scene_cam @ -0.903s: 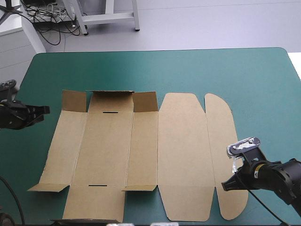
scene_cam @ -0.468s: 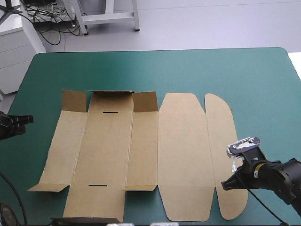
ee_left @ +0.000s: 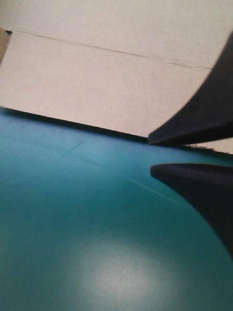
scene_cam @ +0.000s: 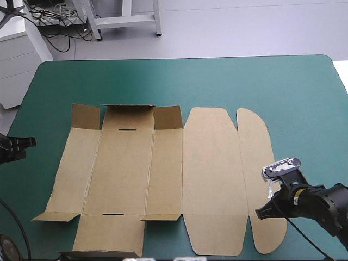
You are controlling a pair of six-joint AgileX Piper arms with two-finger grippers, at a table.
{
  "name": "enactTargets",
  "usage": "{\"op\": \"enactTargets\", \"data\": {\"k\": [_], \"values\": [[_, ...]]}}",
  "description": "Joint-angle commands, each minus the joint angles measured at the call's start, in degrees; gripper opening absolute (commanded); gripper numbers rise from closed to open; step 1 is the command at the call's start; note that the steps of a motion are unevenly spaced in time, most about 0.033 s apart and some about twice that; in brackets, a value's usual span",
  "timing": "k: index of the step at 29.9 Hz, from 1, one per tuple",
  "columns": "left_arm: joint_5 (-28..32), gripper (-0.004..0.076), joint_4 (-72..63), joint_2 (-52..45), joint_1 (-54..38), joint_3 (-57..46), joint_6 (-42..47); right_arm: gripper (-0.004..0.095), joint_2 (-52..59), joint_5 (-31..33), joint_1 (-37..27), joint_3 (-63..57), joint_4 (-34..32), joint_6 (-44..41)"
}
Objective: Fold the box
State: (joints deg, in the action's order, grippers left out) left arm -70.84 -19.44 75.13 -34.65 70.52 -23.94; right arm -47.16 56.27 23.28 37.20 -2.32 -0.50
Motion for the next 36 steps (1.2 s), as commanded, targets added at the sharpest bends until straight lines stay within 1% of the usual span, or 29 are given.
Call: {"op": "enactTargets", "data": {"k": [1, 5, 7, 8, 11, 15, 18, 24, 26, 33, 36], "values": [[-2.83, 0.0246, -0.93, -0.89, -0.08, 0.98, 0.61, -0.002, 0.07, -2.04, -0.5, 1.28, -0.46, 0.5], [-1.57, 0.0532, 0.04, -0.56, -0.08, -2.75, 1.5, -0.002, 0.07, -2.04, -0.5, 1.28, -0.46, 1.24], [-1.42, 0.061, 0.24, -0.27, -0.08, -5.25, 4.02, -0.002, 0.07, -2.15, -0.5, 1.28, -0.46, 1.39], [-1.28, 0.0626, 0.11, -0.21, -0.08, -6.79, 3.97, -0.002, 0.07, -2.15, -0.5, 1.28, -0.46, 1.48], [0.52, 0.0625, -1.2, -0.21, -0.08, -11.56, 2.22, -0.002, 0.07, -2.15, -0.5, 1.28, -0.46, 1.82], [2.16, 0.0625, -1.28, 0.27, -0.08, -17.72, -2.24, -0.002, 0.07, -2.15, -0.5, 1.28, -0.46, 1.82], [5.03, 0.0625, -1.58, 0.26, -0.08, -20.45, -4.19, -0.002, 0.07, -2.05, -0.5, 1.28, -0.46, 2.18], [8.18, 0.0625, -6.16, 1.35, -0.08, -21.3, -9.84, -0.002, 0.07, -1.73, -0.5, 1.28, -0.46, 2.33], [8.75, 0.0625, -6.79, 2.47, -0.08, -21.3, -10.21, -0.002, 0.07, -1.73, -0.5, 1.28, -0.46, 2.33], [8.23, 0.0617, -7.4, 7.29, -0.08, -21.3, -11.78, -0.002, 0.07, -0.9, -0.5, 1.28, 0.08, 2.33], [6.94, 0.0617, -8.63, 9.63, -0.08, -21.3, -13.51, -0.002, 0.07, -0.68, -0.5, 1.28, 0.34, 2.33]]}}
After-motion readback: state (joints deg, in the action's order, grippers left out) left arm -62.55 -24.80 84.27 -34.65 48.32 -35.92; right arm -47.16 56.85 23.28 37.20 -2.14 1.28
